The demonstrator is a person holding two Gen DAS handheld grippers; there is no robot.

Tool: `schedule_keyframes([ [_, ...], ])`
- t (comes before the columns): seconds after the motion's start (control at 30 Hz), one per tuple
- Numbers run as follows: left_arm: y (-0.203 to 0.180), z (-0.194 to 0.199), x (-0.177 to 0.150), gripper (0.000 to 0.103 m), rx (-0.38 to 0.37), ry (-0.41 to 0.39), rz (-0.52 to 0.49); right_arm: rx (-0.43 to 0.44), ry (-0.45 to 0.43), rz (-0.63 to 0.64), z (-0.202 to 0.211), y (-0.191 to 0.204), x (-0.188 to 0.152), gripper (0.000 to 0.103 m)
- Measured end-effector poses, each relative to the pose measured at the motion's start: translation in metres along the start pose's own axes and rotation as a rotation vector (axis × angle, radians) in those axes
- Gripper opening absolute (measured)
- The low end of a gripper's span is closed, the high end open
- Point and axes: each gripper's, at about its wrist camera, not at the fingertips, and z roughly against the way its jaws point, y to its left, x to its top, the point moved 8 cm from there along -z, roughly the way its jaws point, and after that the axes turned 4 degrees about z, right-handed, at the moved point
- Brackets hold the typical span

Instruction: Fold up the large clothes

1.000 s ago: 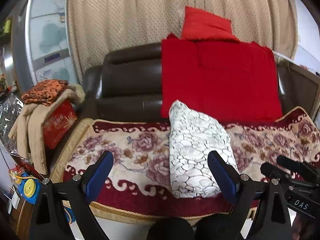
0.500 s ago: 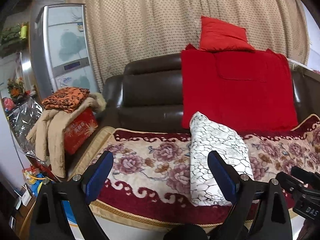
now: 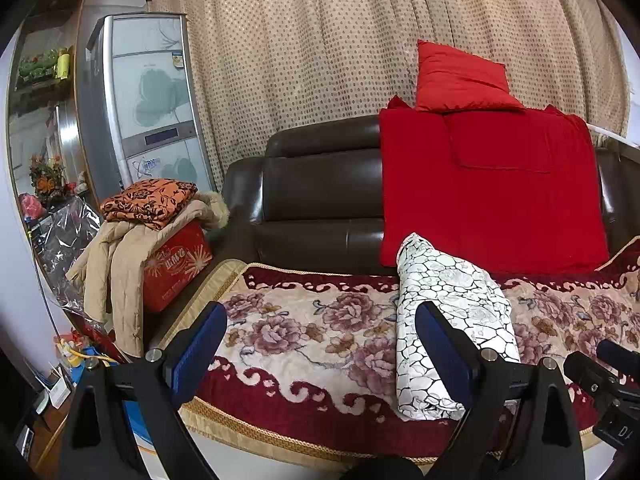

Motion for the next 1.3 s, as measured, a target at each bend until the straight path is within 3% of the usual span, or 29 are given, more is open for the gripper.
schedule_keyframes([
  [1.3, 0.009, 0.080, 0.000, 0.095, -0.041, -0.075, -0.029, -0.093, -0.055, 0.013, 0.079, 0.016, -0.007, 0.077],
])
